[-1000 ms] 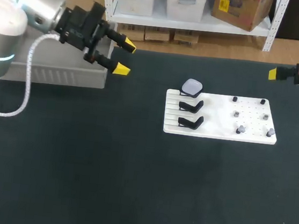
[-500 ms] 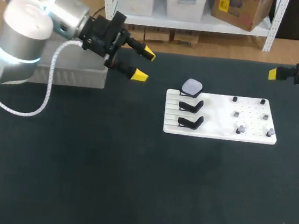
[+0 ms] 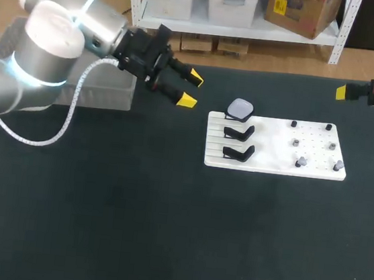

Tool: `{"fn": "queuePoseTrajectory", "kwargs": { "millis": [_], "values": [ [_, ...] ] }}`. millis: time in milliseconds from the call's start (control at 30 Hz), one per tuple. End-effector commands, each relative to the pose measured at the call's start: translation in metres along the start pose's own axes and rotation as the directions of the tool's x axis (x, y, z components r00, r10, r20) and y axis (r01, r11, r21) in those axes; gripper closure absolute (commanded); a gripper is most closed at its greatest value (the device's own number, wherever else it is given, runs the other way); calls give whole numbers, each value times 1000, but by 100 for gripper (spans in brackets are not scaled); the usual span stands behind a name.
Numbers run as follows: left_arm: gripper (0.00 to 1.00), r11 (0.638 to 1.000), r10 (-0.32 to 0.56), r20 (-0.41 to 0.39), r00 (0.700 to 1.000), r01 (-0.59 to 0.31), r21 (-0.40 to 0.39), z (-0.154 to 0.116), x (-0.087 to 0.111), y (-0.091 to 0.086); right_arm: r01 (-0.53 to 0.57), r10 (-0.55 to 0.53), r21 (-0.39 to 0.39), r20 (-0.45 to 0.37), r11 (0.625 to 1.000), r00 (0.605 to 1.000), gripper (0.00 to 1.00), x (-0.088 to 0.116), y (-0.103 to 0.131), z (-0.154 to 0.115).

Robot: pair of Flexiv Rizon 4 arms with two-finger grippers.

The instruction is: Pick up each earbud case from the left stands, insert the matching earbuds, close the lid, and place the case in the box.

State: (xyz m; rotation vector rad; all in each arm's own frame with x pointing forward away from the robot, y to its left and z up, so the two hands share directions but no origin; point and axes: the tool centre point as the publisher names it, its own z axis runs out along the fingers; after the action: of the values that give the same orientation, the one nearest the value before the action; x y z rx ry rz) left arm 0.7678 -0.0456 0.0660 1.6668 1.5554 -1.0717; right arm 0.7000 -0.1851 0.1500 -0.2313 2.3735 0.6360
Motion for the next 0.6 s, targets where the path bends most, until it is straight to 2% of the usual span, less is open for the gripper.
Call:
{"fn": "queuePoseTrajectory", "kwargs": {
  "millis": [33,467,567,600],
  "values": [
    [7,1000,-6,-10,1000,6,-9,9,0,3,0,0,0,0,1000,1000,0,0,0,0],
    [18,1000,-7,-45,999,6,-9,43,0,13,0,0,0,0,1000,1000,0,0,0,0],
    [22,1000,-3,-47,999,2,-20,47,-1,16,0,0,0,0,1000,1000,0,0,0,0],
    [27,1000,0,-49,999,-2,-24,48,-1,17,0,0,0,0,1000,1000,0,0,0,0]
  ]
}}
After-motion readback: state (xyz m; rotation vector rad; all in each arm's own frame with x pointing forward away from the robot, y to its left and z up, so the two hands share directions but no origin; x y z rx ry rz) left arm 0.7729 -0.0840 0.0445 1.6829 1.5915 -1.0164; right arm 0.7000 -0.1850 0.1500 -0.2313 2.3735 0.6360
